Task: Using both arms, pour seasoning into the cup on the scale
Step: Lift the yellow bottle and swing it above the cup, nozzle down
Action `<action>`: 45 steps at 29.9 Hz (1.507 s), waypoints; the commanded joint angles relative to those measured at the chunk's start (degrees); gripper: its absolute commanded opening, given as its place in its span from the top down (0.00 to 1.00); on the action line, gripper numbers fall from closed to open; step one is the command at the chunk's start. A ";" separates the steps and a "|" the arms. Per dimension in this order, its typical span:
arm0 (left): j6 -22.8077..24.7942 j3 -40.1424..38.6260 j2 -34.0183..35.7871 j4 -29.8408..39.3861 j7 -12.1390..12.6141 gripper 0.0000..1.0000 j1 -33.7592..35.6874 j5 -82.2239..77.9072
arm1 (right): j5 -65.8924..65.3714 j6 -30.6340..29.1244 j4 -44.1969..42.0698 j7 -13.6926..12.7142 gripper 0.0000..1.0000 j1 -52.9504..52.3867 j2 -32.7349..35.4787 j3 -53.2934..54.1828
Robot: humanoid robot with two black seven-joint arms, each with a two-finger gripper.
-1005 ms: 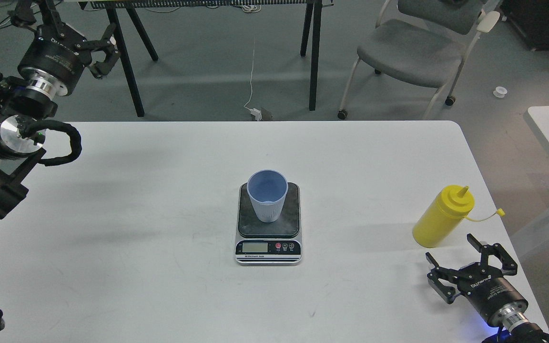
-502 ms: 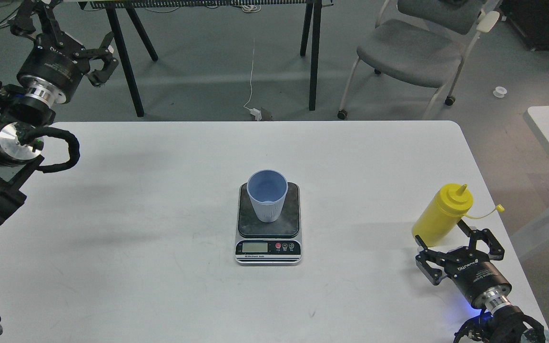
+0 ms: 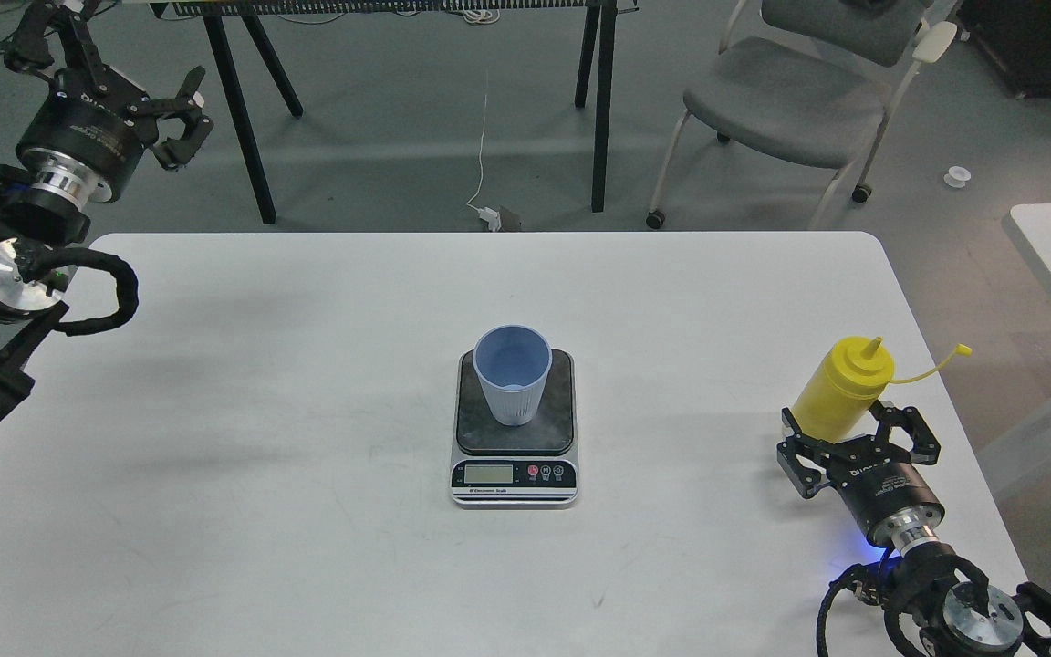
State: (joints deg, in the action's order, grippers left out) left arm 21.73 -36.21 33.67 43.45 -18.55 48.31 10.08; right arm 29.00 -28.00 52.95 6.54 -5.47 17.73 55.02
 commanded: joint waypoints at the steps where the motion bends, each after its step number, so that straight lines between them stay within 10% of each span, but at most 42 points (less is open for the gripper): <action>1: -0.02 0.00 -0.01 -0.04 0.01 0.00 0.03 -0.05 | 0.00 0.00 -2.76 0.05 0.14 -2.08 -1.20 0.35; 7: -0.02 0.00 0.17 -0.04 -0.08 0.00 0.03 0.03 | -0.09 0.00 -3.11 0.31 0.39 -3.23 -1.29 1.58; 23: 0.15 -0.52 0.17 -0.04 -0.34 0.00 -0.32 0.12 | -12.20 0.00 -2.41 0.84 0.47 -18.77 6.35 3.34; 45: 6.27 -7.82 -4.49 -3.02 -0.69 0.00 -10.43 4.16 | -81.00 0.00 5.76 2.42 0.51 -38.90 -2.16 -0.87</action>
State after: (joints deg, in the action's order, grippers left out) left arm 27.99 -43.49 29.31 40.42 -19.08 38.35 14.24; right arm -42.66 -28.00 57.37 8.90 -42.63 17.48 56.52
